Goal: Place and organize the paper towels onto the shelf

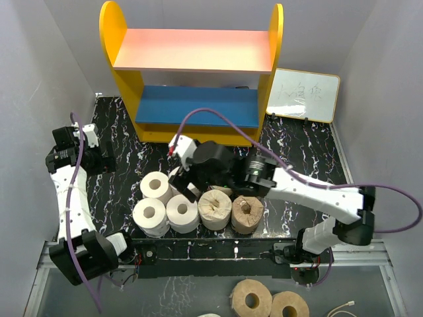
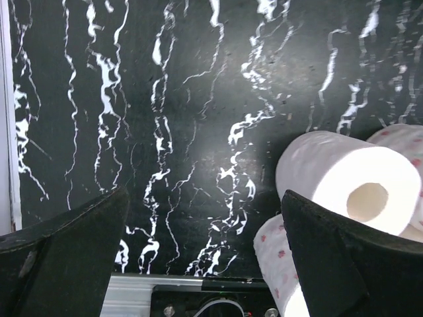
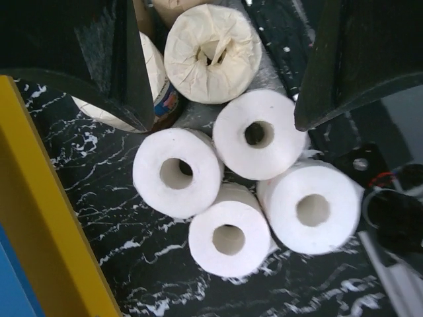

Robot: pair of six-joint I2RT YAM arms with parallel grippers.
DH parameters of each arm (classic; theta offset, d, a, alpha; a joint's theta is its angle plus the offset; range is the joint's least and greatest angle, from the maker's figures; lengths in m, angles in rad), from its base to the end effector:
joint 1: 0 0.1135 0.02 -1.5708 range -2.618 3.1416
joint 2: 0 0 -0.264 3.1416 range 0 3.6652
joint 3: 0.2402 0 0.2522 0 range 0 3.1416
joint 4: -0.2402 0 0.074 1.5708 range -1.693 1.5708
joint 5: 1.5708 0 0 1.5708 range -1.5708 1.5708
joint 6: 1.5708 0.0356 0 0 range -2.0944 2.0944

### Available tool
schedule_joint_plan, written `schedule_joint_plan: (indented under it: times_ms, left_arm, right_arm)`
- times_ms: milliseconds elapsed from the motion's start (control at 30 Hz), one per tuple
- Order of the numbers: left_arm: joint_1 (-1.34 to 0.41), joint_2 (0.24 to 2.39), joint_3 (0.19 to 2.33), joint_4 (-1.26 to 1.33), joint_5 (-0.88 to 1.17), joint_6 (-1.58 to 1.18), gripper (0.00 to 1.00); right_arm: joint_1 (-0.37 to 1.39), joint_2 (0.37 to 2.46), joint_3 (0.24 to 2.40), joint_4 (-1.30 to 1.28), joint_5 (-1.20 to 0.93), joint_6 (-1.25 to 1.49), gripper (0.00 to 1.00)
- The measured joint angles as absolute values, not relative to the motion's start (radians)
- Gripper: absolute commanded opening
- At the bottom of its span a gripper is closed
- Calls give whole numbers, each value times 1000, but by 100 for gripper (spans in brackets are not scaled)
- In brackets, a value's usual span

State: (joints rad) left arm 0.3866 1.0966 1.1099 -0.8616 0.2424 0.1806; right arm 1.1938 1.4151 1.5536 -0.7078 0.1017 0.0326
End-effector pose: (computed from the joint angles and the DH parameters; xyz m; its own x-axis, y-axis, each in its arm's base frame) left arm 0.2027 0.0733 0.3302 -0.7228 -0.1060 -0.6829 -0.0906 0.9942 -0.0584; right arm 0.1158 0.2828 0.4086 -0.2275 -0.4864 -0.8436 -0.8865 0.4618 -0.0272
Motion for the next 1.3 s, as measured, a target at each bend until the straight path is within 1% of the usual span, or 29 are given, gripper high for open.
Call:
schedule_joint_plan:
  times_ms: [167, 200, 367, 433, 733, 833, 900, 1000, 1067, 1133, 1300]
  left_arm:
    - [405, 1153, 1110, -862, 185, 175, 99]
    - [406, 1150, 1110, -862, 179, 175, 99]
    - [416, 1115, 1105, -864, 167, 176, 99]
    - [418, 1105, 1104, -864, 168, 175, 99]
    - [451, 1103, 1099, -867, 211, 175, 99]
    - [451, 1103, 1099, -868, 220, 175, 99]
    - [451, 1103, 1099, -868, 228, 176, 99]
    - [452, 1103, 1097, -867, 245, 176, 99]
    - [453, 1103, 1095, -867, 255, 176, 99]
    - [453, 1103, 1094, -867, 262, 176, 99]
    - [456, 1103, 1093, -867, 273, 176, 99]
  right_arm:
    - [1228, 1526, 1496, -674, 255, -39, 85]
    - [1227, 1528, 1469, -659, 270, -52, 83]
    - [1222, 1527, 1409, -581, 283, -76, 61]
    - [1222, 1530, 1410, -551, 275, -72, 56]
    - [1222, 1657, 1450, -482, 163, -45, 56]
    - [1222, 1687, 1451, -481, 123, -42, 48]
    - [1222, 1705, 1451, -481, 105, -36, 47]
    - [1222, 1722, 1451, -482, 89, -27, 38]
    - [1221, 1724, 1451, -483, 80, -24, 35]
    - [1218, 1724, 1451, -480, 78, -21, 33]
    - [1193, 1724, 1451, -480, 75, -16, 33]
